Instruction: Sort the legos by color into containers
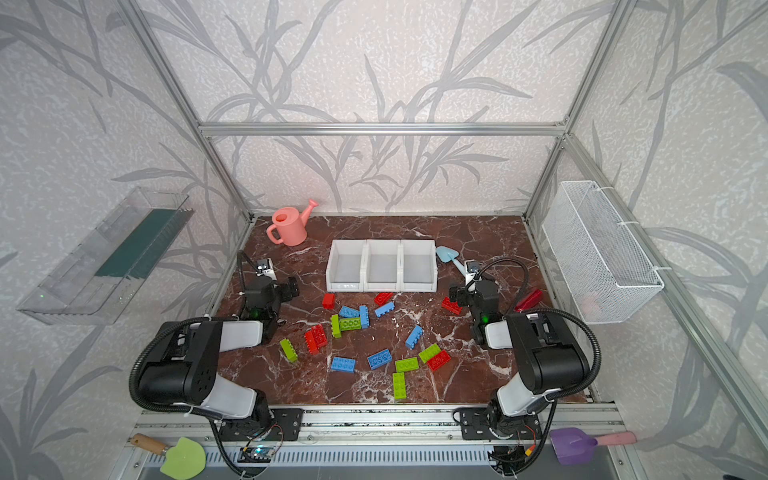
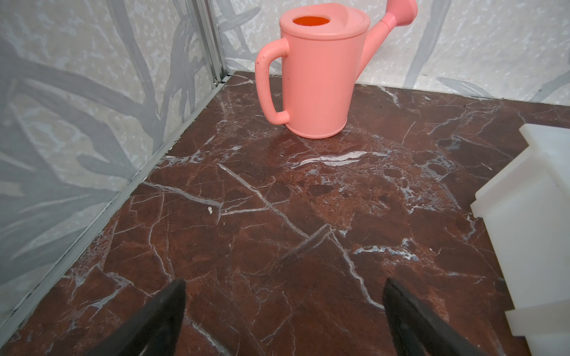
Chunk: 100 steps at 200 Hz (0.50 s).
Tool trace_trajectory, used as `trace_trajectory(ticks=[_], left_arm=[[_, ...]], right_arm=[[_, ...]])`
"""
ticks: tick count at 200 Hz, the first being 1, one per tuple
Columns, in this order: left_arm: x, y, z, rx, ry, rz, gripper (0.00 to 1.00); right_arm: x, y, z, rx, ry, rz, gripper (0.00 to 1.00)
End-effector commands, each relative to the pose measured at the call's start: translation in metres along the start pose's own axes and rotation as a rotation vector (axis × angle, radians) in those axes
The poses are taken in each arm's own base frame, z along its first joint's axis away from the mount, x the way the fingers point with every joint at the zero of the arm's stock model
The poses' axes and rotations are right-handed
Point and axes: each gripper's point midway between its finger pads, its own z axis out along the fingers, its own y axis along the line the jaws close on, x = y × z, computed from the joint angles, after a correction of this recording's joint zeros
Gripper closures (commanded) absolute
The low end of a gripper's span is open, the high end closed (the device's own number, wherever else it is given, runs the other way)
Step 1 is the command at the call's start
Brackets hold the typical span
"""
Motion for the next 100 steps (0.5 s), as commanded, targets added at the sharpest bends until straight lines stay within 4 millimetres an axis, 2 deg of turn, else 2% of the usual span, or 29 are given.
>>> trace_trajectory(ticks=[1,40,51,65,71,75,77,81,100], left_arm=[[-0.002,0.002,0.000,-0.010,-0.010,-0.001,0.01],[-0.004,0.001,-0.001,-0.009,-0.017,0.002,0.01],[-0.012,0.000,-0.003,-0.001,-0.002,0.012,0.01],[-0.021,-0.002,-0.006,-0.004,0.053,0.027,0.01],[-0.026,-0.003,-0.008,0.006,0.064,0.027,0.01],[-0.028,-0.005,-0.011,0.016,0.069,0.028,0.01],[-0.030,-0.006,-0.013,0.022,0.071,0.028,0.01],[-0.034,-0.006,-0.016,0.025,0.068,0.024,0.01],[-0.060,-0.004,-0.037,0.029,0.019,-0.043,0.01]], right_arm=[[-0.007,0.001,-0.001,-0.001,-0.028,-0.010,0.01],[-0.009,0.002,-0.003,-0.006,-0.040,-0.013,0.01],[-0.014,0.004,-0.009,0.004,-0.059,-0.031,0.01],[-0.030,0.006,-0.018,0.039,-0.075,-0.065,0.01],[-0.034,0.008,-0.021,0.044,-0.043,-0.072,0.01],[-0.045,0.009,-0.023,0.048,-0.046,-0.065,0.01],[-0.039,0.009,-0.023,0.045,-0.003,-0.063,0.01],[-0.040,0.011,-0.025,0.039,0.033,-0.046,0.01],[-0.055,0.016,-0.032,0.011,0.127,0.036,0.01]])
